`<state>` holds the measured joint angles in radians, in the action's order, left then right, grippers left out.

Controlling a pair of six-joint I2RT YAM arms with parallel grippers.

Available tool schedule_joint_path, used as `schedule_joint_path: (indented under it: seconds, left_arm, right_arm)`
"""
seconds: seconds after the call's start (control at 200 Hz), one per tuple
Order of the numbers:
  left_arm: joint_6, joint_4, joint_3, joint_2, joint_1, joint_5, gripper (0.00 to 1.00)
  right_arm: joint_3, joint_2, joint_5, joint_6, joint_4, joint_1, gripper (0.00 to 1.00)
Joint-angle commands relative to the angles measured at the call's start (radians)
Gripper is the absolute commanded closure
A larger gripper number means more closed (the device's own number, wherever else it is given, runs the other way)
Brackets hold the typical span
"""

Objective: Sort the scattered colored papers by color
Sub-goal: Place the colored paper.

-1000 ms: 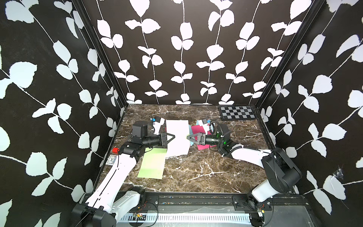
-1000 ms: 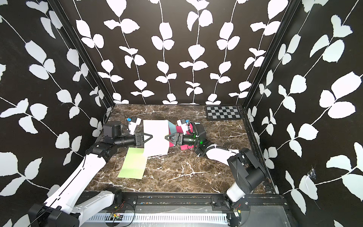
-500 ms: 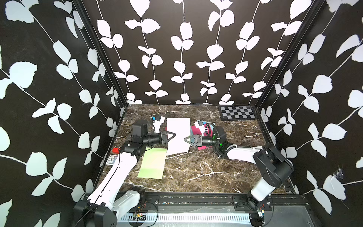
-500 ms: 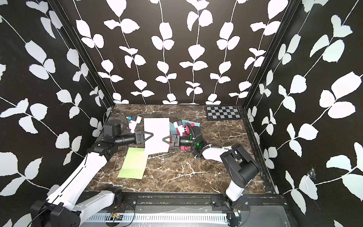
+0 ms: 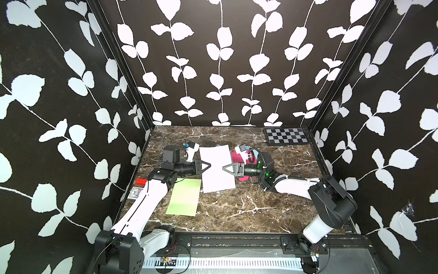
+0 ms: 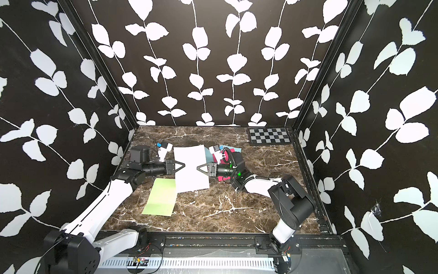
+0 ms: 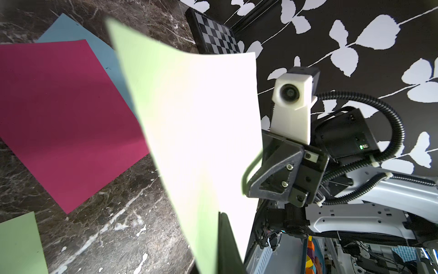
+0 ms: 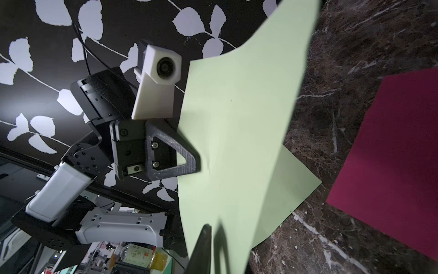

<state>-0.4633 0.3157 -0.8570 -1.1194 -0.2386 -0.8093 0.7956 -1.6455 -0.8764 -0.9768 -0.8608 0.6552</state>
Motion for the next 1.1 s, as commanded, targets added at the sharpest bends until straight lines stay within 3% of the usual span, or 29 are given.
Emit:
schedule_joint_path:
  seconds: [0.0, 0.115, 0.17, 0.24, 0.28, 0.55, 0.74, 0.96, 1.09]
  left_arm:
    - [0.048, 0.039, -0.013, -0.008, 0.005, -0.018, 1.0]
    - [0.064, 0.054, -0.032, -0.022, 0.005, -0.009, 1.0]
    - [0.066, 0.049, -0.038, -0.025, 0.005, -0.01, 0.91]
    - [0.066, 0.044, -0.047, -0.027, 0.005, -0.002, 0.67]
    - [0.07, 0.048, -0.052, -0.026, 0.005, 0.008, 0.61]
    - [0.116, 0.137, -0.086, 0.04, 0.009, 0.171, 0.45]
    - [0.149, 0.267, -0.089, 0.126, 0.025, 0.429, 0.33]
    - [0.141, 0.353, -0.097, 0.275, 0.034, 0.705, 0.2]
    - [0.152, 0.382, -0.1, 0.327, 0.034, 0.773, 0.13]
  right_arm:
    - [0.046, 0.016, -0.018, 0.001, -0.018, 0.01, 0.98]
    - [0.054, 0.009, -0.017, -0.005, -0.004, 0.015, 1.0]
    - [0.057, 0.004, -0.011, -0.012, -0.012, 0.021, 1.0]
    - [0.066, -0.002, -0.001, -0.025, -0.02, 0.031, 1.0]
    - [0.072, -0.009, 0.008, -0.035, -0.024, 0.039, 1.0]
    - [0.104, -0.066, 0.141, -0.095, -0.053, 0.091, 1.0]
    - [0.152, -0.141, 0.24, -0.205, -0.135, 0.109, 1.0]
    - [0.235, -0.218, 0.357, -0.247, -0.105, 0.178, 1.0]
    - [0.279, -0.279, 0.424, -0.293, -0.118, 0.235, 1.0]
